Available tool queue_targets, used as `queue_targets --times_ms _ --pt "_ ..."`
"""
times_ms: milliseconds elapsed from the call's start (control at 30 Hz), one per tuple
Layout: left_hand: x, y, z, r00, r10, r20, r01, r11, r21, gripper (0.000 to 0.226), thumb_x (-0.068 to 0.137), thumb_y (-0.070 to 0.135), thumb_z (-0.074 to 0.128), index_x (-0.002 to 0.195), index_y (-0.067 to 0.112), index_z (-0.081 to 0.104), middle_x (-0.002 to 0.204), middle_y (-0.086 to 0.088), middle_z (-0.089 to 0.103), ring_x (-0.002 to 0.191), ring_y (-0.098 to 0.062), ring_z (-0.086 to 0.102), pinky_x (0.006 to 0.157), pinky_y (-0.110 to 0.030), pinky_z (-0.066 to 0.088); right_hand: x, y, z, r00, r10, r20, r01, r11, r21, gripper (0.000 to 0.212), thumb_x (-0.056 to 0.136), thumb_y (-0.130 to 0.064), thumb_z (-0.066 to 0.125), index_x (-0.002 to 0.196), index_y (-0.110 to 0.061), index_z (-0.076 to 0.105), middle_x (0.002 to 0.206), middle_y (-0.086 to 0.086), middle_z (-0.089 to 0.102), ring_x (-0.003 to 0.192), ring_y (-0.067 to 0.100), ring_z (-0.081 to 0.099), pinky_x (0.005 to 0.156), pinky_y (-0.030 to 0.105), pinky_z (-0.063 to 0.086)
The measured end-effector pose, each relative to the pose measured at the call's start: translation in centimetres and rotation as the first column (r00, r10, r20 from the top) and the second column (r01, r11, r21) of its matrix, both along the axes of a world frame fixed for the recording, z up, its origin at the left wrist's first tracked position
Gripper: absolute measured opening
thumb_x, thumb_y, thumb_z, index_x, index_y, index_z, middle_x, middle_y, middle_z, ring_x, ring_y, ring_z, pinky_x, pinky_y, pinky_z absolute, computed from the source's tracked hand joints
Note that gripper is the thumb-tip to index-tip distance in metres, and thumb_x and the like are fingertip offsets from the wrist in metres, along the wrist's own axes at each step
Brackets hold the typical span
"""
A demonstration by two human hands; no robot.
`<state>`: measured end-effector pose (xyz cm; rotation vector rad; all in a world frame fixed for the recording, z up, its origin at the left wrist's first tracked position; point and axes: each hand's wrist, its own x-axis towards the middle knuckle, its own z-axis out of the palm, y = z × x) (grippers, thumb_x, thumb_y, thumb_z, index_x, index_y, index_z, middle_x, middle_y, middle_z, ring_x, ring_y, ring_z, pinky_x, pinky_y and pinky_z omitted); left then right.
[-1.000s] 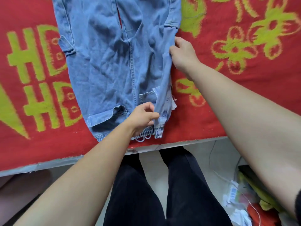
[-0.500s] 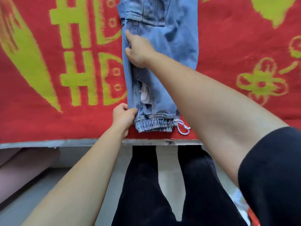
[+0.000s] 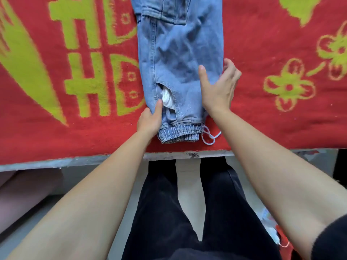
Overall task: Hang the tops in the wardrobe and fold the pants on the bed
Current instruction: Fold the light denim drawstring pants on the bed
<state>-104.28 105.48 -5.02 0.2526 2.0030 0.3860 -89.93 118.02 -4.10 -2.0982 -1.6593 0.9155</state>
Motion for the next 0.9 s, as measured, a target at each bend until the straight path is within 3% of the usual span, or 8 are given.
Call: queue_targets --times_ms 100,200,267,367,500,633,767,900 --pt "0.8 0.2 0.0 0.996 0.088 0.0 -0.088 0.994 0.062 0.045 0.095 0.056 0.047 0.075 0.017 0.055 0.071 0.002 0.055 0.066 -0.017 0.05 0.057 -0.032 0.035 1.6 -3.1 0.1 0.972 -0.191 -0.14 0.125 0.916 -0.382 0.081 0.088 -0.063 0.056 0.145 -0.01 0.034 0.138 0.011 0.045 0.127 0.023 0.045 0.106 0.03 0.033" --pt "0.7 -0.4 0.0 0.995 0.101 -0.024 -0.098 0.992 0.08 0.046 0.095 0.057 0.047 0.078 0.015 0.058 0.07 0.002 0.055 0.065 -0.017 0.049 0.059 -0.032 0.035 2.8 -5.7 0.4 0.974 -0.103 -0.2 -0.045 0.78 -0.624 0.068 0.092 -0.064 0.05 0.137 -0.014 0.047 0.124 -0.002 0.055 0.11 0.014 0.052 0.089 0.025 0.035" --pt "0.1 -0.6 0.9 0.995 0.032 -0.091 -0.024 0.996 0.09 0.053 0.094 0.06 0.046 0.076 0.011 0.056 0.072 -0.003 0.056 0.066 -0.022 0.049 0.059 -0.033 0.035 3.4 -6.2 1.1 0.979 -0.029 -0.201 -0.104 0.778 -0.62 0.058 0.093 -0.063 0.048 0.125 -0.015 0.051 0.11 -0.006 0.056 0.102 0.015 0.052 0.083 0.026 0.034" --pt "-0.5 -0.5 2.6 0.995 0.028 -0.101 -0.013 0.989 0.145 0.068 0.087 0.068 0.049 0.091 0.001 0.062 0.078 -0.01 0.059 0.068 -0.025 0.051 0.06 -0.034 0.037 3.7 -6.1 3.1 0.946 -0.114 -0.303 -0.104 0.779 -0.618 0.044 0.094 -0.057 0.055 0.112 -0.016 0.055 0.098 -0.008 0.059 0.098 0.016 0.057 0.084 0.03 0.043" --pt "-0.7 0.3 7.0 0.988 0.141 -0.059 -0.12 0.953 0.278 0.06 0.087 0.063 0.055 0.1 0.006 0.065 0.08 -0.003 0.062 0.065 -0.017 0.051 0.058 -0.03 0.037 2.9 -6.0 6.8 0.852 -0.289 -0.438 0.011 0.845 -0.535 0.061 0.064 -0.068 0.077 0.106 -0.026 0.063 0.108 -0.004 0.071 0.102 0.017 0.067 0.097 0.045 0.052" --pt "0.5 0.1 10.8 0.974 0.199 -0.112 -0.133 0.894 0.429 0.044 0.095 0.05 0.052 0.092 0.006 0.062 0.074 -0.002 0.055 0.063 -0.015 0.047 0.059 -0.031 0.034 3.0 -6.8 9.8 0.765 -0.346 -0.543 0.104 0.899 -0.426 0.058 0.068 -0.056 0.077 0.108 -0.02 0.055 0.113 0.002 0.066 0.103 0.018 0.066 0.095 0.047 0.054" --pt "3.0 -3.2 10.8 0.963 0.23 -0.141 -0.138 0.869 0.475 0.043 0.093 0.049 0.056 0.101 0.007 0.064 0.092 -0.005 0.068 0.082 -0.023 0.064 0.069 -0.034 0.047 5.6 -9.4 9.6 0.822 -0.266 -0.503 0.067 0.923 -0.379 0.05 0.072 -0.052 0.07 0.108 -0.021 0.055 0.113 0.002 0.066 0.104 0.021 0.065 0.095 0.048 0.052" --pt "7.4 -9.9 7.4 0.963 0.101 -0.25 -0.011 0.942 0.336 0.039 0.093 0.043 0.059 0.103 0.006 0.06 0.1 -0.008 0.066 0.095 -0.03 0.062 0.081 -0.038 0.048 10.8 -15.4 6.2 0.912 -0.163 -0.375 0.006 0.922 -0.387 0.036 0.087 -0.035 0.065 0.115 -0.014 0.055 0.112 0.003 0.064 0.102 0.022 0.062 0.092 0.043 0.052"
